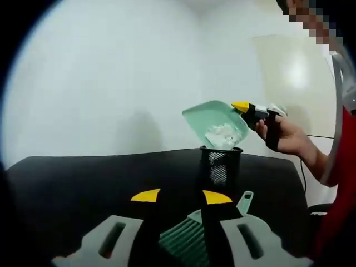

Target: Pick up the broom and sweep the trash on the tabletop into the dustpan.

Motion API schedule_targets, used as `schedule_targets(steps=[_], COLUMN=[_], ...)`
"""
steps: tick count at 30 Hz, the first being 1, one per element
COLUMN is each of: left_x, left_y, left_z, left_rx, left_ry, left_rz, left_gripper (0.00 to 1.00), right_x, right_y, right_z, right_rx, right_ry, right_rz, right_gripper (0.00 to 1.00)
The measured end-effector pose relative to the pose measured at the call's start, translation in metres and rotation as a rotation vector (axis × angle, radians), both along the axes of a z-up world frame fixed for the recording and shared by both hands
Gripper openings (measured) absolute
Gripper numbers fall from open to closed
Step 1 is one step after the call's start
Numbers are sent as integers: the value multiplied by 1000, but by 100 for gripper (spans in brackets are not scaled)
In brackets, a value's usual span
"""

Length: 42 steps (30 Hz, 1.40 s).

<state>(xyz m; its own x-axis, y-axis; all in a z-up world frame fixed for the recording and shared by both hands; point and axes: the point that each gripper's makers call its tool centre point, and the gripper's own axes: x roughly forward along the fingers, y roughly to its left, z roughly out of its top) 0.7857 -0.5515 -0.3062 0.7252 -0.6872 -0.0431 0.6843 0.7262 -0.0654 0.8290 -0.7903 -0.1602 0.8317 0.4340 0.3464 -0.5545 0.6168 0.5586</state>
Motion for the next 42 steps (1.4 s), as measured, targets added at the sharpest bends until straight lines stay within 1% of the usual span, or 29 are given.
schedule_targets(steps=[7, 11, 13, 15, 17, 18, 21, 24, 25, 26, 28, 30, 38, 40, 42], left_x=[0, 1, 1, 2, 2, 2, 2, 2, 2, 2, 2, 2, 2, 2, 2], left_y=[0, 1, 1, 1, 1, 1, 2, 2, 2, 2, 3, 2, 3, 3, 3], left_z=[-1, -1, -1, -2, -3, -3, -3, -3, -3, -3, -3, -3, -3, -3, -3], left_rx=[0, 0, 2, 4, 6, 7, 4, 3, 3, 3, 2, 2, -4, -5, -4], left_ry=[3, 5, 6, 9, 10, 11, 12, 13, 14, 14, 15, 16, 17, 17, 18], left_rz=[1, 3, 4, 3, 3, 4, 6, 6, 7, 7, 7, 6, 7, 7, 7], left_gripper=[25, 25, 25, 25, 25, 25, 25, 24, 24, 24, 24, 24, 24, 24, 24], right_x=[-1, -6, -7, -10, -12, -13, -15, -16, -17, -19, -21, -20, -18, -16, -13], right_y=[2, 3, 5, 8, 15, 19, 30, 34, 35, 36, 38, 36, 24, 17, 6], right_z=[3, 8, 11, 16, 19, 18, 19, 20, 21, 24, 26, 26, 27, 27, 26], right_rx=[-22, -55, -101, -127, -172, -199, -234, -264, -277, -297, -319, -323, -275, -224, -189], right_ry=[-9, -25, -34, -47, -70, -71, -80, -99, -111, -137, -152, -154, -144, -124, -107], right_rz=[0, -12, -25, -27, -23, -21, -3, -5, -9, -11, -19, -22, -39, -32, -36], right_gripper=[12, 12, 12, 12, 12, 12, 12, 12, 12, 12, 12, 12, 12, 12, 12])
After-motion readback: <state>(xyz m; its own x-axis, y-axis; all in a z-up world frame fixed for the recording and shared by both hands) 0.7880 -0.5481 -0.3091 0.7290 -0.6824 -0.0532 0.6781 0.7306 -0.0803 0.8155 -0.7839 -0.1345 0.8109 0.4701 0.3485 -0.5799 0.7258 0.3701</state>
